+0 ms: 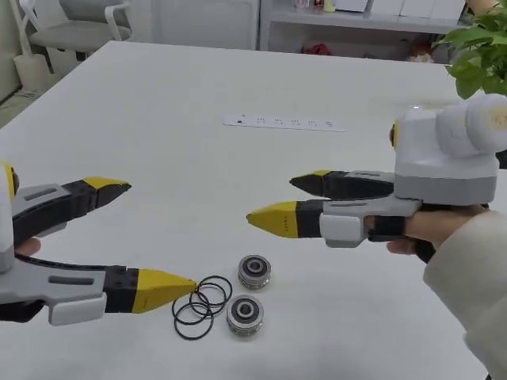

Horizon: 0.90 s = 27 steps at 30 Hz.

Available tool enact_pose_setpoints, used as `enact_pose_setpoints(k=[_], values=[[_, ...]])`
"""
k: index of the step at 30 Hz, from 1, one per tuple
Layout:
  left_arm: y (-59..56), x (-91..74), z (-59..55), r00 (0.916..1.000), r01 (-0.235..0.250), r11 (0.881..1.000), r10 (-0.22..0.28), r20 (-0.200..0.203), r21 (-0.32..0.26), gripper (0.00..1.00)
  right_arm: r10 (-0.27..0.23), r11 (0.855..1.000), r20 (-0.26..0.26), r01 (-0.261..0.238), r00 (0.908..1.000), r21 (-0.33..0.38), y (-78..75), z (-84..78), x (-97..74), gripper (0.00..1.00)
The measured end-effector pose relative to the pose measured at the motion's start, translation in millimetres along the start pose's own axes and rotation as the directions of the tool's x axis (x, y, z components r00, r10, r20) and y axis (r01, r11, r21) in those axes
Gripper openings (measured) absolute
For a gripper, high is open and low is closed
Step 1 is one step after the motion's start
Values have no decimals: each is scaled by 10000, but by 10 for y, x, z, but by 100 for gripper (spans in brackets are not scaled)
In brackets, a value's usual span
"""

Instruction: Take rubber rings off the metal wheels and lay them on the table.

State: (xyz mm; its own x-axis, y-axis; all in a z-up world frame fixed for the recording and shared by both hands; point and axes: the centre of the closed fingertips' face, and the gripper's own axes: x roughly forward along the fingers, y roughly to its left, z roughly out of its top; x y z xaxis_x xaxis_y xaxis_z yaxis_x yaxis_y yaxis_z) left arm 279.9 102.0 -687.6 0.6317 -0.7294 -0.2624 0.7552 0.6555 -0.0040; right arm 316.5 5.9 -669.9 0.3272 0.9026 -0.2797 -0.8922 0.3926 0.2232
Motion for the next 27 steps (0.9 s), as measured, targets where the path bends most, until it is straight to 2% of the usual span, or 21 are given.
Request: enact_pose_setpoints(k=[4, 8, 15, 20, 24, 27], values=[[25, -26, 3, 9999, -147, 9998, 147, 56, -147, 98, 15, 9999, 68, -14, 10000, -162, 18, 0, -105, 69], [10, -36, -10, 9999, -126, 9997, 127, 20, -229, 100, -82, 9999, 7, 82, 10000, -131, 4, -50, -196, 75], [-21, -42, -47, 9999, -23, 9997, 20, -129, -257, 100, -221, 9996, -445, 213, 9988, -178, -21, -223, -351, 83], [-26, -33, -125, 9993, -12, 9995, 0, -375, -304, 100, -249, 9993, -813, 226, 9964, -291, -26, -359, -415, 89], [-49, -21, -189, 9981, 106, 9995, -123, -605, -286, 100, -257, 9988, -989, 215, 9948, -435, -10, -437, -484, 89], [-64, -16, -197, 9981, 190, 9993, -207, -573, -309, 100, -211, 9995, -1044, 184, 9943, -269, -2, -515, -541, 90]])
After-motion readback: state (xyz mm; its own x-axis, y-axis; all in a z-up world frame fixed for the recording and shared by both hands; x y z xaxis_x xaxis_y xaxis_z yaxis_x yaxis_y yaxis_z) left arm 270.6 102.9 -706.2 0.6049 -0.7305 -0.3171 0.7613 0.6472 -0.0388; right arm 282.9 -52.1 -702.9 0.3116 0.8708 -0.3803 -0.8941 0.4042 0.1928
